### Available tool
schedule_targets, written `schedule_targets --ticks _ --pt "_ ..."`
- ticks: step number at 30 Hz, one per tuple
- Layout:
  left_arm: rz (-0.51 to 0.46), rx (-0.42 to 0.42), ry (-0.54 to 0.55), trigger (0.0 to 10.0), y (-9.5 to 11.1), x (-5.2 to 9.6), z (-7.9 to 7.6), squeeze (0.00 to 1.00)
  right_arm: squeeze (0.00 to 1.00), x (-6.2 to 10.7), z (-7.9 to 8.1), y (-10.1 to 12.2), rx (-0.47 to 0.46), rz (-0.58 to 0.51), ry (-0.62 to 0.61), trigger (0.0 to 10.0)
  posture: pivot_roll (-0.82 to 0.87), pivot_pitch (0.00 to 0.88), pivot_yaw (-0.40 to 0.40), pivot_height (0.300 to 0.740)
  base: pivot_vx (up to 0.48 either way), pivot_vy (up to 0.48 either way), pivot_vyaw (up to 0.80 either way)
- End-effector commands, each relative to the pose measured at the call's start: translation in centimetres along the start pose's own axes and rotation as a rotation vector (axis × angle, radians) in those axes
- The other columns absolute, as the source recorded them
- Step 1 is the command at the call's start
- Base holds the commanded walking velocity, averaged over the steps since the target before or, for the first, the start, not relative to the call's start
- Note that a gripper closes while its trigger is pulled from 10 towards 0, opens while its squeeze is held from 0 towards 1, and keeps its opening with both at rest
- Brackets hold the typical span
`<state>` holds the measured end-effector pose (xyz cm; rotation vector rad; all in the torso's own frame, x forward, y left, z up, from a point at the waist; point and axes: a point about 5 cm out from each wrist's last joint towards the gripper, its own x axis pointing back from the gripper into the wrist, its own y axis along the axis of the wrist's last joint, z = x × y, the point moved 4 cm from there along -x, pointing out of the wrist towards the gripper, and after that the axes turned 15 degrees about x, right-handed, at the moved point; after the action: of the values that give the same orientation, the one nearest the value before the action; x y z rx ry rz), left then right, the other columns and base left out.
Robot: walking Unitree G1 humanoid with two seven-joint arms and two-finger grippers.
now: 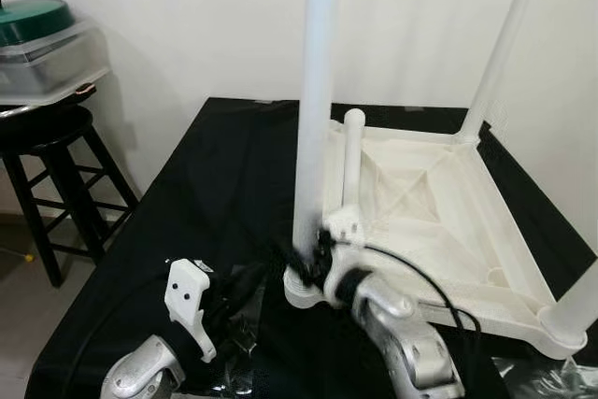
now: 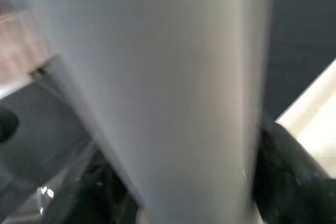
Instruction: Building children table
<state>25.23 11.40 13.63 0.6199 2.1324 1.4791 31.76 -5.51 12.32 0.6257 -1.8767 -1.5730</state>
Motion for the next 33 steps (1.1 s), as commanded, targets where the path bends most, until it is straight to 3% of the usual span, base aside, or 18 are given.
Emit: schedule_targets --ticks 1,3,7,8,9,12,16,17,18,27,33 --pt "0.008 0.019 0.002 10.0 -0.3 -0.1 0.1 0.0 1.0 -0.2 0.3 1.6 0.001 -0.064 0.071 10.0 0.0 0.031 -0.046 0.74 0.0 0.0 0.0" --pt "0.009 0.024 0.002 10.0 -0.4 -0.1 0.1 0.0 1.0 0.4 -0.2 3.3 0.09 -0.121 0.237 10.0 0.0 0.026 -0.049 0.74 0.0 0.0 0.0" --pt "0.009 0.025 0.001 10.0 -0.4 -0.2 0.1 0.0 0.97 0.7 -0.6 3.7 0.127 -0.132 0.299 10.0 0.01 0.022 -0.052 0.74 0.0 0.0 0.0" --pt "0.01 0.027 0.001 10.0 -0.4 -0.2 0.1 0.0 0.7 0.9 -1.1 4.0 0.156 -0.14 0.351 10.0 0.01 0.019 -0.054 0.74 0.0 0.0 0.0" --pt "0.011 0.029 0.001 10.0 -0.5 -0.2 0.2 0.0 0.0 0.9 -2.0 4.5 0.175 -0.144 0.394 10.0 0.01 0.014 -0.058 0.74 0.0 0.0 0.0" --pt "0.013 0.034 0.003 10.0 -0.6 -0.2 0.3 0.0 0.0 0.8 -3.4 5.6 0.188 -0.171 0.457 10.0 0.03 0.006 -0.061 0.74 0.0 0.0 0.0" --pt "0.015 0.037 0.005 10.0 -0.7 -0.3 0.3 0.0 0.0 0.5 -3.8 6.3 0.191 -0.188 0.501 10.0 0.04 0.0 -0.061 0.74 0.0 0.0 0.0" --pt "0.016 0.038 0.006 10.0 -0.8 -0.3 0.4 0.0 0.0 0.5 -3.8 6.4 0.181 -0.189 0.525 3.9 0.04 0.0 -0.061 0.74 0.0 0.0 0.0" --pt "0.016 0.038 0.007 10.0 -0.8 -0.3 0.4 0.0 0.0 0.4 -3.8 6.4 0.177 -0.187 0.539 0.0 0.04 0.0 -0.061 0.74 0.0 0.0 0.0" --pt "0.016 0.04 0.006 10.0 -0.9 -0.3 0.4 0.0 0.0 0.9 -4.0 6.0 0.161 -0.176 0.562 0.0 0.03 0.0 -0.058 0.74 0.0 0.0 0.0" --pt "0.014 0.041 0.003 10.0 -0.7 -0.1 0.3 0.0 0.0 1.6 -5.0 4.7 0.177 -0.144 0.437 0.0 0.02 0.008 -0.06 0.74 0.0 0.0 0.0"
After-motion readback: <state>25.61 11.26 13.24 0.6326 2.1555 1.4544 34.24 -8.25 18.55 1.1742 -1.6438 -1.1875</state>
